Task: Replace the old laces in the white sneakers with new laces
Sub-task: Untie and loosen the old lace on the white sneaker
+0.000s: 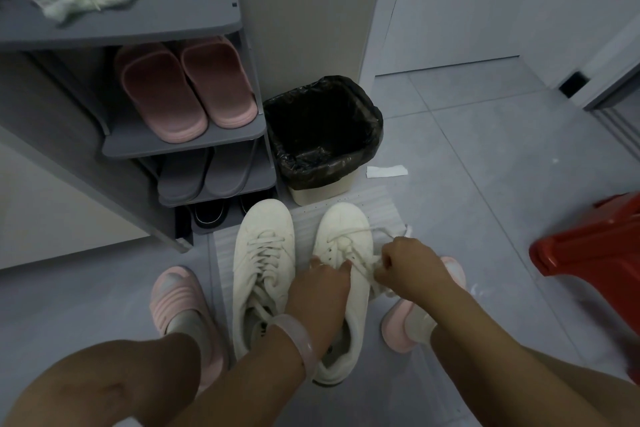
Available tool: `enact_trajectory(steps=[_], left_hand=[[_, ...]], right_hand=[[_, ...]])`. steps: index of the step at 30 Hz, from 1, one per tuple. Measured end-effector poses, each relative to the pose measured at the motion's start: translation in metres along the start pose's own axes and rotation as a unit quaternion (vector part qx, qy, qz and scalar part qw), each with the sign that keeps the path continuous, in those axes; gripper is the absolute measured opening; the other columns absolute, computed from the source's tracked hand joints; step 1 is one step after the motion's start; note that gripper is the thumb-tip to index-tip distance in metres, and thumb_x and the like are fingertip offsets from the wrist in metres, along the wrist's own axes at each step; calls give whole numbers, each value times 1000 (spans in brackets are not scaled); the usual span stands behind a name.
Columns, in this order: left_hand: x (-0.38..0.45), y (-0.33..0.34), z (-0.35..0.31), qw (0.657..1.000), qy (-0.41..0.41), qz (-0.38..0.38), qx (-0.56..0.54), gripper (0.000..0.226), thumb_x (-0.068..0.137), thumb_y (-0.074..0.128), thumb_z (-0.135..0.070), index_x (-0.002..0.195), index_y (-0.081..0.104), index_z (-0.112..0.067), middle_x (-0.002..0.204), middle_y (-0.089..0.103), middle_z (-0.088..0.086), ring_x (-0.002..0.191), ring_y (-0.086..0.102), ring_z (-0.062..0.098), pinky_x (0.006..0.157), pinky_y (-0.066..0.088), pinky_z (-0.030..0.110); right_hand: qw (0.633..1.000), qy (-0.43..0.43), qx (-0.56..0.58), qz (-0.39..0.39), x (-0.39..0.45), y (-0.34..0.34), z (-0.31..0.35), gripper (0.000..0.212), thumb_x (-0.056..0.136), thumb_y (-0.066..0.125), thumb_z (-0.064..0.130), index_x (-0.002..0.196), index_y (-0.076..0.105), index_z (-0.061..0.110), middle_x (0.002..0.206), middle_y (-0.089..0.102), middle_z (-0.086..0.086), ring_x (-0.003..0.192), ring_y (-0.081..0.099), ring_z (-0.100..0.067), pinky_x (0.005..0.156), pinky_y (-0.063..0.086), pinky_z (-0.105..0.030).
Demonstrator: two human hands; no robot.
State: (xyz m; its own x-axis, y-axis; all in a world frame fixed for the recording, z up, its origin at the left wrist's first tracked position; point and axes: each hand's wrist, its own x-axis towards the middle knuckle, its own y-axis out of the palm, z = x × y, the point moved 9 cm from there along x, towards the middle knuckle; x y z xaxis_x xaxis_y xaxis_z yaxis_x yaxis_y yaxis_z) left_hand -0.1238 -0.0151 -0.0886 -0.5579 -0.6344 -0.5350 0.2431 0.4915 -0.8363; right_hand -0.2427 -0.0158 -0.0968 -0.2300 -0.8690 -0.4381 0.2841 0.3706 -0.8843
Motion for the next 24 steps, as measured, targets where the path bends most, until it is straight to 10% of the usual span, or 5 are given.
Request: enact_trajectory(steps=[4, 10, 15, 18, 24], left_hand=[[4, 3, 2, 1000, -14, -12, 1, 52, 93, 41, -1, 142, 28, -9, 126, 51, 16, 124, 44, 31, 87, 46, 34], [12, 13, 12, 1000, -10, -16, -14, 37, 96, 38, -2, 132, 40, -6, 114, 59, 13, 100, 61, 26, 46, 18, 22], [1, -11, 11, 998, -22, -64, 8, 40, 63, 82, -22, 99, 68, -11, 71, 67, 7, 59, 64, 12, 38, 4, 19], [1, -8, 7, 997, 6, -74, -15, 36, 91, 52, -16, 126, 47, -9, 103, 63, 11, 90, 64, 21, 56, 33, 26], [5, -43, 21, 972, -5, -189, -139, 29, 96, 34, -22, 118, 51, -13, 114, 56, 6, 100, 57, 24, 79, 45, 33]], right_hand=[[997, 67, -20, 14, -6, -10, -34, 16, 84, 57, 26, 80, 60, 12, 84, 53, -5, 77, 49, -18, 61, 35, -23], [974, 227, -21, -6, -23, -41, -140, 23, 85, 58, 32, 78, 53, 11, 96, 60, -11, 81, 49, -24, 66, 37, -26], [979, 198, 35, -33, -31, -64, -143, 20, 86, 59, 26, 75, 57, 9, 80, 56, -9, 76, 48, -23, 64, 34, -27], [993, 100, 61, -33, -20, -54, -91, 16, 85, 58, 20, 75, 58, 9, 79, 55, -6, 75, 50, -21, 65, 36, -27], [991, -35, 110, -63, -18, -21, 8, 20, 91, 47, 20, 84, 60, 6, 92, 53, -9, 77, 45, -16, 68, 35, -26]])
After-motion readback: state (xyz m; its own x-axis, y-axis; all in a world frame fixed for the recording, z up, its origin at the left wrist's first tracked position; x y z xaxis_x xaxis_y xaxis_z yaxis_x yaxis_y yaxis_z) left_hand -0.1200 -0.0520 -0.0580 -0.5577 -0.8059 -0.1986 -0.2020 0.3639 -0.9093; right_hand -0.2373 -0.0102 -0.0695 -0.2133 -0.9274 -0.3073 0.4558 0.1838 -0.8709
